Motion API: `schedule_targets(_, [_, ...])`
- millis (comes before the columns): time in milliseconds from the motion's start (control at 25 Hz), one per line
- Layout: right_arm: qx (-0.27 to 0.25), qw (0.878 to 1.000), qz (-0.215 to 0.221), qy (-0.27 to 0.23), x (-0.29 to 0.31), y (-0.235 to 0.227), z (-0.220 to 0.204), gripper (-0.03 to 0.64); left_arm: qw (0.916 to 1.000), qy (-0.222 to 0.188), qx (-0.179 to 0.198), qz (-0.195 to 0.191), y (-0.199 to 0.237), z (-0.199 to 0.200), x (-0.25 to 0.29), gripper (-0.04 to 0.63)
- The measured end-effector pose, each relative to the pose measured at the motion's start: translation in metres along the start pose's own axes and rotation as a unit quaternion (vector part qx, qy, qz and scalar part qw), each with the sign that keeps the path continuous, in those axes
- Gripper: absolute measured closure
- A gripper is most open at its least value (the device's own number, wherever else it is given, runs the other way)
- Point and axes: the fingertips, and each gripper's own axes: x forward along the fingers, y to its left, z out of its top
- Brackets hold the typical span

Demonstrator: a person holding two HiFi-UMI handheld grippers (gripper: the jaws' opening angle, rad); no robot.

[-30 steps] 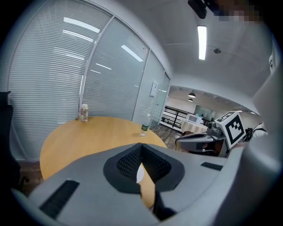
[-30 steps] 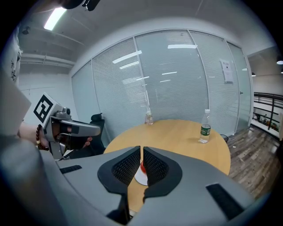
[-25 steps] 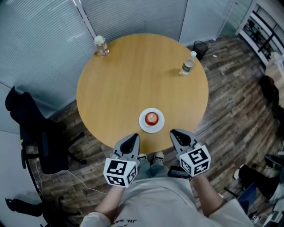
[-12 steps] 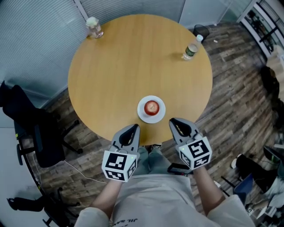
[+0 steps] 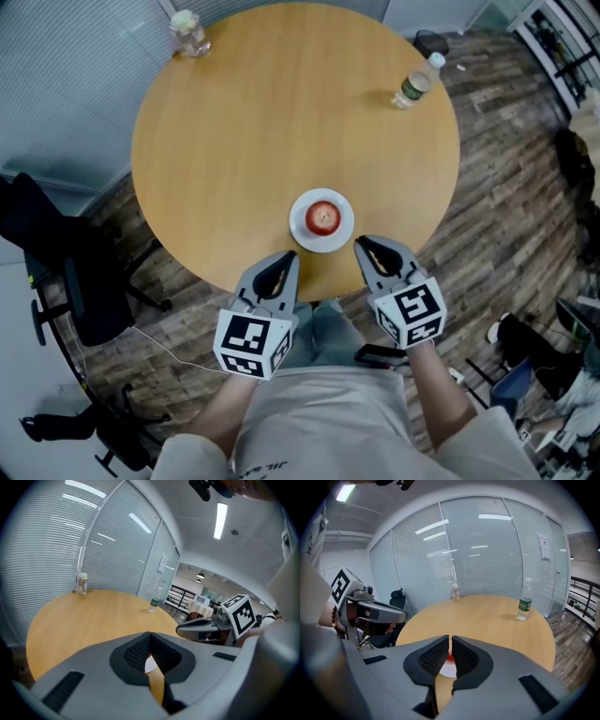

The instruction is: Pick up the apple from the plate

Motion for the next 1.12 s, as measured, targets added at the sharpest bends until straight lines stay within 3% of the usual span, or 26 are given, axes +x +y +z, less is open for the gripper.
schedule_targets(480, [-0.002,1.000,0.002,0.031,0.036,-0.010,-0.017,0.581,0.9997,0.021,-0.011,-0.003,0.014,-0.011,0.021,0.592])
schedule_targets(640, [-0.006,0.999,0.021,0.049,0.049,-0.006,-0.029,0.574,0.9995,0.026,-0.014,-0.002,0.019,-0.016,0.025,0.592])
schedule_targets(720, [-0.009,0.998,0.023,0.056,0.054,-0.005,-0.034,0.529,0.9994,0.029,-0.016,-0.001,0.021,-0.018,0.027,0.592])
schedule_targets(800, [-0.014,0.998,0.022,0.061,0.059,-0.005,-0.037,0.444,0.9993,0.031,-0.019,0.000,0.023,-0.020,0.029,0.592])
schedule_targets(1120, [-0.018,0.996,0.032,0.078,0.077,-0.003,-0.045,0.337,0.9985,0.043,-0.033,0.005,0.031,-0.030,0.034,0.592])
